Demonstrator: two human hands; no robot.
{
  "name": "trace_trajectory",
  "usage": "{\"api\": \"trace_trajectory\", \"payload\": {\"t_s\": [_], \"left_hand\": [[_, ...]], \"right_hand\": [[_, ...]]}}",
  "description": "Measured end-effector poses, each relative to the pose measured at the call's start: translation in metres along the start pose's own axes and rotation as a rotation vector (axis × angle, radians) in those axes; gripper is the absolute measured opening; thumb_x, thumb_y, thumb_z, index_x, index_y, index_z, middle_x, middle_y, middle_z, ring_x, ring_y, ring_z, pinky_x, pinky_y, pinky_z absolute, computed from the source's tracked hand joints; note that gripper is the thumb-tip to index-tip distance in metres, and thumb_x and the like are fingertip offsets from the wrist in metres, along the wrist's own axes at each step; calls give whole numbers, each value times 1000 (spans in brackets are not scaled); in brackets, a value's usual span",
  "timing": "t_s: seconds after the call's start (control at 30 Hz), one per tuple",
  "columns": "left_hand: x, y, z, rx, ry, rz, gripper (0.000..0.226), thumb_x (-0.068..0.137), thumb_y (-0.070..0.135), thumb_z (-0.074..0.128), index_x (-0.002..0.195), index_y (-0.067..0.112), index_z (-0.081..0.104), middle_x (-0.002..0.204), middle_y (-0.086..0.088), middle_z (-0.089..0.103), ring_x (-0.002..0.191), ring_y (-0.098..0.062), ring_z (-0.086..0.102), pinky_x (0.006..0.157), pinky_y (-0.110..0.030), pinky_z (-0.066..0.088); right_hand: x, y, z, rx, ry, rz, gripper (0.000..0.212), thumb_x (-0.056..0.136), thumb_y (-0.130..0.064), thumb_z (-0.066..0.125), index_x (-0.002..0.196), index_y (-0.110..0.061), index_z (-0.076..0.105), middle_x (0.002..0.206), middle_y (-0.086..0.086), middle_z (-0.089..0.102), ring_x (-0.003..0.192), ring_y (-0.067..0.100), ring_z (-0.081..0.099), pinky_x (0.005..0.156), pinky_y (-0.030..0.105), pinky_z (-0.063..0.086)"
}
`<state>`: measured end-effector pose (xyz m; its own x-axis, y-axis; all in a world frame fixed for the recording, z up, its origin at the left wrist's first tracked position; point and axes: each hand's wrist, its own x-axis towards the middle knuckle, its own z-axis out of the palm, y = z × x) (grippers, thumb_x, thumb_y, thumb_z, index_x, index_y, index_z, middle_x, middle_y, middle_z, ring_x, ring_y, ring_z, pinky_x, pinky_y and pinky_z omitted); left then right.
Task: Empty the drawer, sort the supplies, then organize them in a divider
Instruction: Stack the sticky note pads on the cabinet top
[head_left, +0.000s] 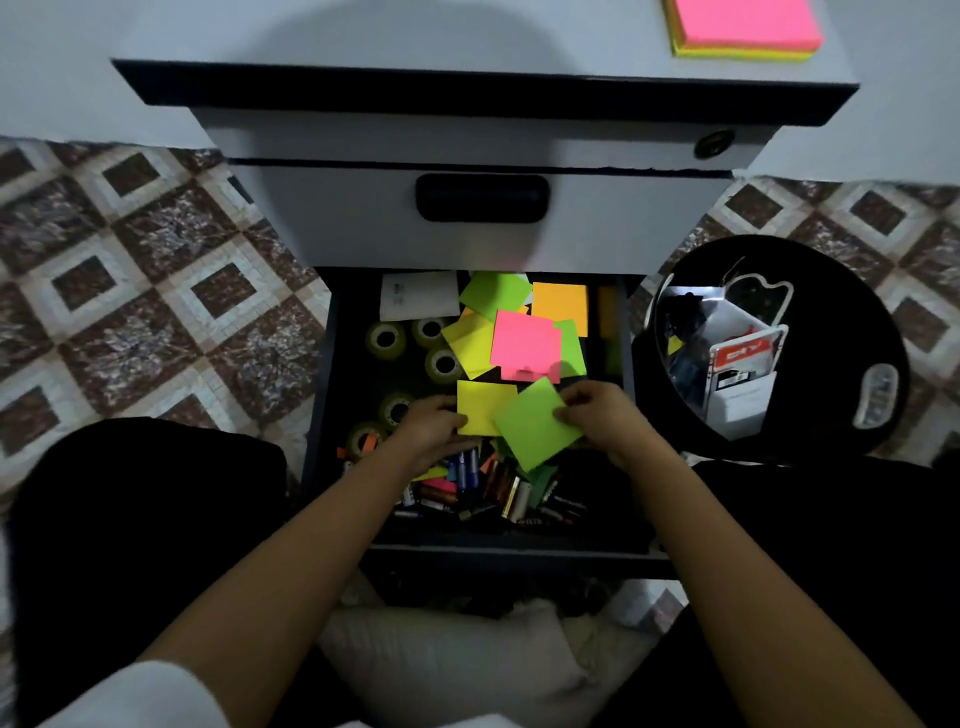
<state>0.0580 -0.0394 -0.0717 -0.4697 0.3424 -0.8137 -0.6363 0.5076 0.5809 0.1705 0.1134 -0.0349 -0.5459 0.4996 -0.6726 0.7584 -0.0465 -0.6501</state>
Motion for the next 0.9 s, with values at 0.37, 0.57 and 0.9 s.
{"api": "trace_trajectory", "payload": {"t_s": [0.37, 0.57, 0.9], "left_hand": [[-26, -8, 7, -161, -197, 108, 19, 98, 1, 40, 114, 9, 47, 95, -6, 62, 83, -18, 63, 71, -27, 56], [-26, -3, 12, 78, -191, 150, 16, 98, 6, 43, 111, 9, 52, 97, -9, 61, 80, -15, 61, 71, -23, 51], [14, 49, 32, 490, 146, 421, 13, 86, 12, 43, 82, 9, 55, 78, -10, 49, 69, -22, 45, 64, -25, 25]], "right_hand": [[0, 10, 44, 397, 33, 120, 17, 99, -8, 41, 115, -2, 41, 111, 14, 49, 101, 30, 53, 86, 47, 51], [1, 13, 45, 357, 25, 90, 32, 98, 0, 38, 128, 5, 46, 115, 21, 53, 97, 30, 52, 83, 43, 50], [7, 19, 34, 349, 274, 91, 31, 95, -2, 43, 126, 0, 44, 100, 12, 51, 86, 24, 49, 82, 44, 49]]}}
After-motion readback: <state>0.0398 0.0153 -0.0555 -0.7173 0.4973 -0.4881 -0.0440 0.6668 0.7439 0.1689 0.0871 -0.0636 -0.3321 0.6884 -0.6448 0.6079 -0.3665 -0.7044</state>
